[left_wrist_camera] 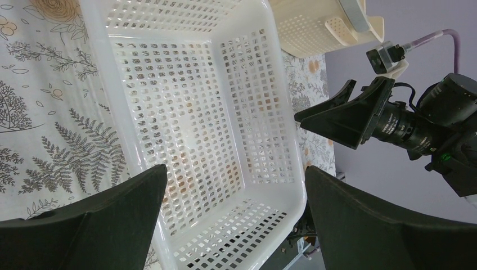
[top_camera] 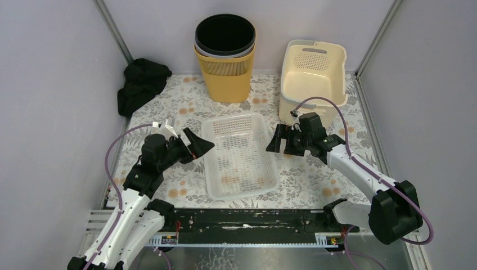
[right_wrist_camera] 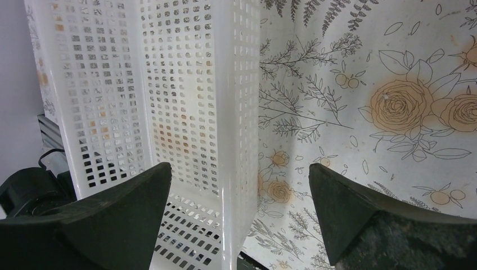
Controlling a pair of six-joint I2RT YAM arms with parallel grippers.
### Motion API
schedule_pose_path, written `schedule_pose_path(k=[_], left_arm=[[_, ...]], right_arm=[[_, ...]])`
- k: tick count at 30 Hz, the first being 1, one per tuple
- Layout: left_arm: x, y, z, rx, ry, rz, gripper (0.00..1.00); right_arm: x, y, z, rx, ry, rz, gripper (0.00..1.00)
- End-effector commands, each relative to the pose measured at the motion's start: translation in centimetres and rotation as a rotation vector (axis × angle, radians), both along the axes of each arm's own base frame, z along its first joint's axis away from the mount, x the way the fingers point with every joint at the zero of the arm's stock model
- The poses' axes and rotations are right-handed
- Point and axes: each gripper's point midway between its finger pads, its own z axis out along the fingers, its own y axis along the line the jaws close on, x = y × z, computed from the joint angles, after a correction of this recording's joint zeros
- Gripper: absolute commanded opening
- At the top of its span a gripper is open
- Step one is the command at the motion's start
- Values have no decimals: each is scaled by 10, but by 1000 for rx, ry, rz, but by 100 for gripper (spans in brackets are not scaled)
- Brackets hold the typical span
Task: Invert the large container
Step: Adjust the container at the center of the board.
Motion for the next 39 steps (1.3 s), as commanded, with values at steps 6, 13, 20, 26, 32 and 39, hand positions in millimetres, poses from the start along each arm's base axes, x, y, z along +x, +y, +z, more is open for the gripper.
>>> schedule_pose_path(k=[6, 13, 20, 26, 32, 39], left_arm=[[0, 1, 5, 18, -30, -5, 100], [7, 3, 0, 41, -14, 12, 100], [15, 7, -12, 68, 6, 40, 100], [25, 7, -27, 80, 36, 64, 100], [31, 9, -49, 114, 74, 75, 98], [35, 6, -70, 117, 105, 65, 86]], right_arm=[[4, 7, 10, 37, -52, 17, 99], [4, 5, 7, 29, -49, 9, 99], [17, 3, 10, 4, -77, -19, 100], [40, 3, 12, -52, -99, -35, 98], [51, 11, 2, -55, -71, -29, 88], [49, 17, -9, -87, -47, 16, 83]])
